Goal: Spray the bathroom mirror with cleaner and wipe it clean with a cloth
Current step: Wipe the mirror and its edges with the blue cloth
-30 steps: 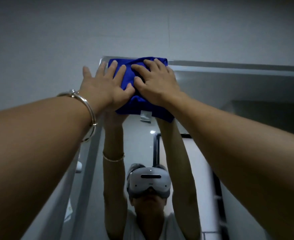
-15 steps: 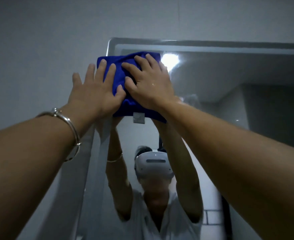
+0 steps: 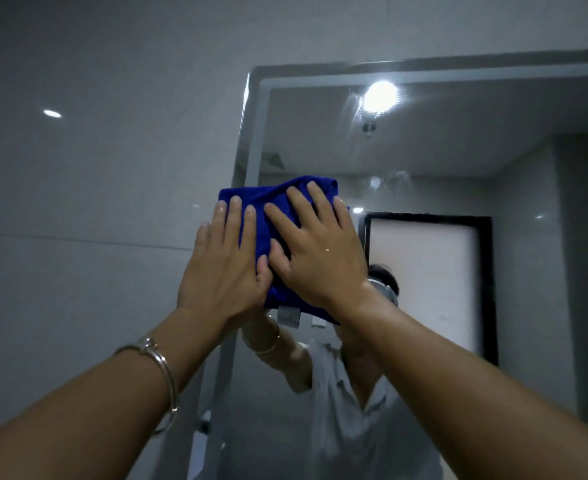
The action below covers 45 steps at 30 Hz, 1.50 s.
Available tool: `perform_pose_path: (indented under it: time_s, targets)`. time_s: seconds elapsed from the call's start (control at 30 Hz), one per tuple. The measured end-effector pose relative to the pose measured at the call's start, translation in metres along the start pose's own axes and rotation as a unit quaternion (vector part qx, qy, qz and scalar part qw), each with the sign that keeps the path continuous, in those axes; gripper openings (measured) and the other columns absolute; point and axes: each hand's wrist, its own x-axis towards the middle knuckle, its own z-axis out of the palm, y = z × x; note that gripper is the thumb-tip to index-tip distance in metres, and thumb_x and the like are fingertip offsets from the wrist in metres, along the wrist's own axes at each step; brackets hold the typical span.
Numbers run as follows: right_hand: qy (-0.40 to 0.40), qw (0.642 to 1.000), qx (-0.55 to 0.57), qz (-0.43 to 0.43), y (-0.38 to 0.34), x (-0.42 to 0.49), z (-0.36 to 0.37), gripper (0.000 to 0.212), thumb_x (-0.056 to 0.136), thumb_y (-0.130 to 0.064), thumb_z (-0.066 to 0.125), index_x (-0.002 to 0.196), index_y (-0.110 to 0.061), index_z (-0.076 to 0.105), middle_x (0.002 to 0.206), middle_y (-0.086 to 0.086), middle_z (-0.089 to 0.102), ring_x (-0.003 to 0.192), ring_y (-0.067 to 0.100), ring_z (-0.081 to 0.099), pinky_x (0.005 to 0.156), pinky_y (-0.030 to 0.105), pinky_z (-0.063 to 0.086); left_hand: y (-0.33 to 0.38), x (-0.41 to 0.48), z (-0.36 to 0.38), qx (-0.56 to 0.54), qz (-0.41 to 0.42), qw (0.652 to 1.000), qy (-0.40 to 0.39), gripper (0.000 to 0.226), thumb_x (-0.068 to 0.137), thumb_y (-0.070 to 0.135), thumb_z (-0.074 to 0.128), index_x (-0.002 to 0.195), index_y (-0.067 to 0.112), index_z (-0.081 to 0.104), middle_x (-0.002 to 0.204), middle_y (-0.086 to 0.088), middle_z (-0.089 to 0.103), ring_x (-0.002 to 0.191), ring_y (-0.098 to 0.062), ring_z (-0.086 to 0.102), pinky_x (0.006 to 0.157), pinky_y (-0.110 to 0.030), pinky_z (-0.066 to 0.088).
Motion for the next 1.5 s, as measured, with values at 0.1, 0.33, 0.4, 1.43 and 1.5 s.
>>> perform_pose_path:
  time_s: [0.1,0.33,0.4,1.43,1.5]
  targets:
    - [-0.025,0.999,-0.020,-0.018,0.025,0.000,-0.014,0.051,0.089,-0.040,0.033,0.130,-0.020,0.056,0.138,0.013,0.051,0.132,0.034,0.041,0.106,0.052,0.033,0.024,0.011,-0.010,-0.016,0.013,1.000,0.003,0.076,0.079,0.042,-0.010,0.145,0.004,-0.011,0.156,-0.019,-0.007,0.144,-0.030,-0.005,0.114,-0.039,0.000]
    - [-0.043,0.995,-0.074,0.043,0.128,-0.008,-0.062,0.064,0.089,-0.045,0.015,0.146,-0.023,0.034,0.153,0.011,0.030,0.143,0.029,0.021,0.114,0.047,0.016,0.127,0.067,-0.030,-0.093,0.054,0.993,0.051,0.066,0.096,0.036,0.019,0.147,0.004,-0.007,0.156,-0.018,-0.011,0.144,-0.029,-0.011,0.115,-0.042,-0.002]
    - [-0.030,0.995,-0.072,0.065,0.153,-0.017,-0.074,0.066,0.088,-0.045,0.013,0.147,-0.023,0.032,0.154,0.010,0.028,0.144,0.027,0.018,0.115,0.047,0.013,0.155,0.077,-0.035,-0.094,0.072,0.991,0.061,0.066,0.096,0.037,0.020,0.148,0.005,-0.006,0.156,-0.017,-0.010,0.144,-0.029,-0.012,0.115,-0.044,-0.003]
    - [-0.029,0.999,-0.011,0.033,0.076,0.131,-0.036,0.049,0.100,-0.038,0.025,0.149,-0.032,0.022,0.160,0.002,0.011,0.147,0.022,0.003,0.117,0.045,0.002,0.001,0.159,-0.048,0.049,-0.024,0.997,0.055,0.079,0.080,0.052,0.003,0.149,0.014,0.002,0.158,-0.007,0.001,0.144,-0.024,0.002,0.109,-0.058,0.010]
    - [-0.028,0.998,-0.014,0.055,0.094,0.128,-0.045,0.049,0.100,-0.039,0.025,0.149,-0.032,0.022,0.160,0.002,0.010,0.147,0.022,0.003,0.117,0.045,0.003,0.021,0.169,-0.058,0.047,-0.010,0.997,0.056,0.078,0.082,0.050,0.006,0.149,0.012,0.005,0.158,-0.008,0.003,0.144,-0.025,0.002,0.109,-0.058,0.010]
